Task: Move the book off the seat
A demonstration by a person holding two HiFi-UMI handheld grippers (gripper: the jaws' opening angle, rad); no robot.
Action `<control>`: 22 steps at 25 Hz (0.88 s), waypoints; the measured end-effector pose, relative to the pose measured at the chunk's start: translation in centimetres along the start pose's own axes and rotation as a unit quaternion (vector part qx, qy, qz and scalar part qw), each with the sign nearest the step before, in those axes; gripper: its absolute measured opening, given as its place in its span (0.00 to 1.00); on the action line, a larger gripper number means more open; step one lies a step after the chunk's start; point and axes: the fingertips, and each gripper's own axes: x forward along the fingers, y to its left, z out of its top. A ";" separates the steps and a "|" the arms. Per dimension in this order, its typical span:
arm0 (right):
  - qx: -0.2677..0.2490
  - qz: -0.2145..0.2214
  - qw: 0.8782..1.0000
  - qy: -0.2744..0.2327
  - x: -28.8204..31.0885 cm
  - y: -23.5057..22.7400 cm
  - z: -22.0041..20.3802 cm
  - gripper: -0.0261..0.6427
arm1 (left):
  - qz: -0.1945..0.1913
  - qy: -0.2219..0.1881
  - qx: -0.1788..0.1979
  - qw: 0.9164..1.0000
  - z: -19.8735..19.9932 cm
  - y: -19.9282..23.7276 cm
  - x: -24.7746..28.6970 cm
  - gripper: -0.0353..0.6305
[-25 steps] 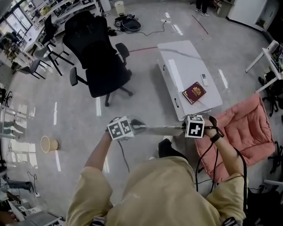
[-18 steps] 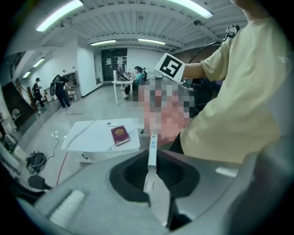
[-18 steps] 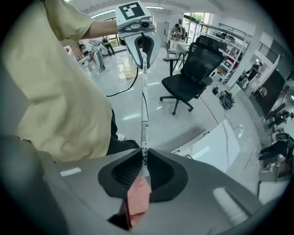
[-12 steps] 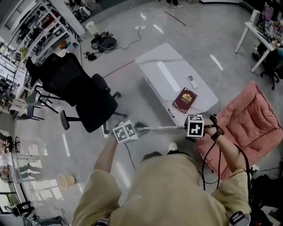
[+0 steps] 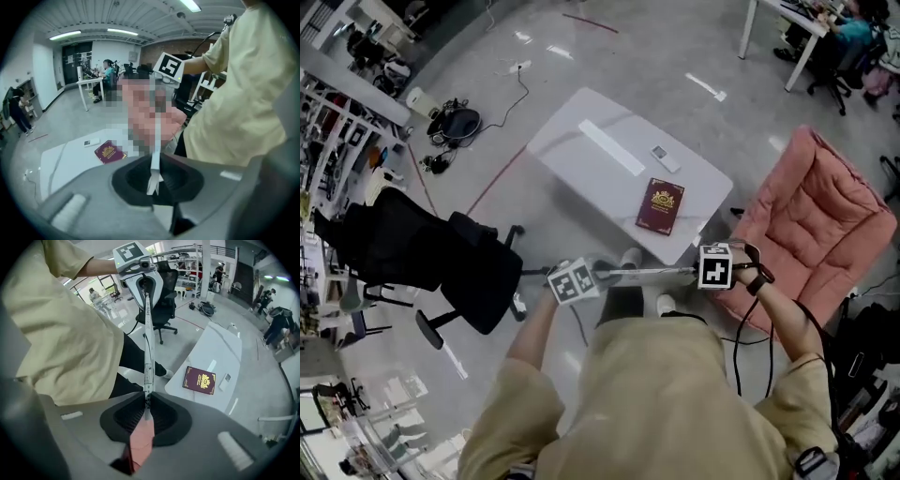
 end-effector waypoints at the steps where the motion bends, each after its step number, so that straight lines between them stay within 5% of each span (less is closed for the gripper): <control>1: 0.015 -0.002 1.000 -0.003 0.3 -0.9 -0.1 0.10 | -0.010 0.002 0.009 1.000 -0.1 1.5 0.4 0.12; 11: 0.162 -0.015 0.987 -0.008 1.8 -9.1 1.3 0.10 | -0.113 0.008 0.089 0.990 -0.8 14.0 1.5 0.12; 22: 0.245 -0.040 0.969 0.002 4.8 -18.3 -0.1 0.11 | -0.165 0.024 0.140 0.976 -1.5 25.3 6.0 0.12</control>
